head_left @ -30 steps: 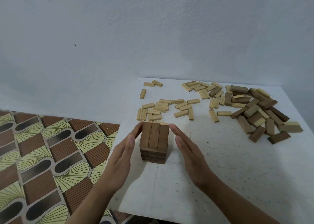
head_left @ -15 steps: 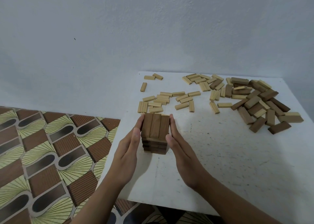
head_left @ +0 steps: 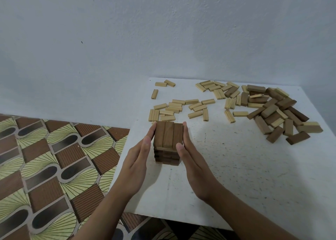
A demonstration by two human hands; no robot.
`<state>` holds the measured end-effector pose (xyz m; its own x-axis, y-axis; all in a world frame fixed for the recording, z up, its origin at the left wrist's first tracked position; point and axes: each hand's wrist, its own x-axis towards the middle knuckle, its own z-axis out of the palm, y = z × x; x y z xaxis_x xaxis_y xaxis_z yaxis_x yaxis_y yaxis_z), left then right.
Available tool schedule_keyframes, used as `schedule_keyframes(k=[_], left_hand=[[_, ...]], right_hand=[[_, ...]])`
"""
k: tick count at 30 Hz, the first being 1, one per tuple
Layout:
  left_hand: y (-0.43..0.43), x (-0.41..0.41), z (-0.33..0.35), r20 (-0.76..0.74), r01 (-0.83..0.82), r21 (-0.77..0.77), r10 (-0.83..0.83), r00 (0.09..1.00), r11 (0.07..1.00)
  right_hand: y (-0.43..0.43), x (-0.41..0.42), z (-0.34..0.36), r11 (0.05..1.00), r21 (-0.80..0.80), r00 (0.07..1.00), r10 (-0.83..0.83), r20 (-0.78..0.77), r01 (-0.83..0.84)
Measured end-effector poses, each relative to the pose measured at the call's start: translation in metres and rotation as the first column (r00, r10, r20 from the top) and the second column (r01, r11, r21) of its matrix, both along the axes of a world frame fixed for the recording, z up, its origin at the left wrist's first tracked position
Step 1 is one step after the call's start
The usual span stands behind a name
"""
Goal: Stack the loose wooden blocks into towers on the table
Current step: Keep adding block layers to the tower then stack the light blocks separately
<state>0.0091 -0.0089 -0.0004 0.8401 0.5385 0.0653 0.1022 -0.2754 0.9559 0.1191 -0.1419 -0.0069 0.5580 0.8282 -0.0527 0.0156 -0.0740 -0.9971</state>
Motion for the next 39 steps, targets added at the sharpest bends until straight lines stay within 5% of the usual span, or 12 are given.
schedule_keyframes(k=[14, 24, 32, 39], left_hand=[[0.001, 0.002, 0.006, 0.017, -0.008, -0.038, 0.008, 1.0, 0.999], [0.05, 0.004, 0.021, -0.105, 0.156, 0.306, -0.13, 0.986, 0.939], [0.075, 0.029, 0.03, -0.327, 0.376, 0.275, -0.282, 0.902, 0.885], [0.072, 0.038, 0.026, -0.262, 0.392, 0.234, -0.33, 0.907, 0.89]], right_hand=[[-0.002, 0.0, -0.003, 0.999, -0.039, 0.996, 0.006, 0.087, -0.003], [-0.011, 0.044, 0.012, 0.991, -0.084, 0.942, -0.075, 0.326, 0.108], [-0.01, 0.066, 0.017, 0.983, -0.184, 0.906, 0.097, 0.411, -0.022], [-0.005, 0.065, 0.017, 0.982, -0.19, 0.907, 0.095, 0.411, -0.016]])
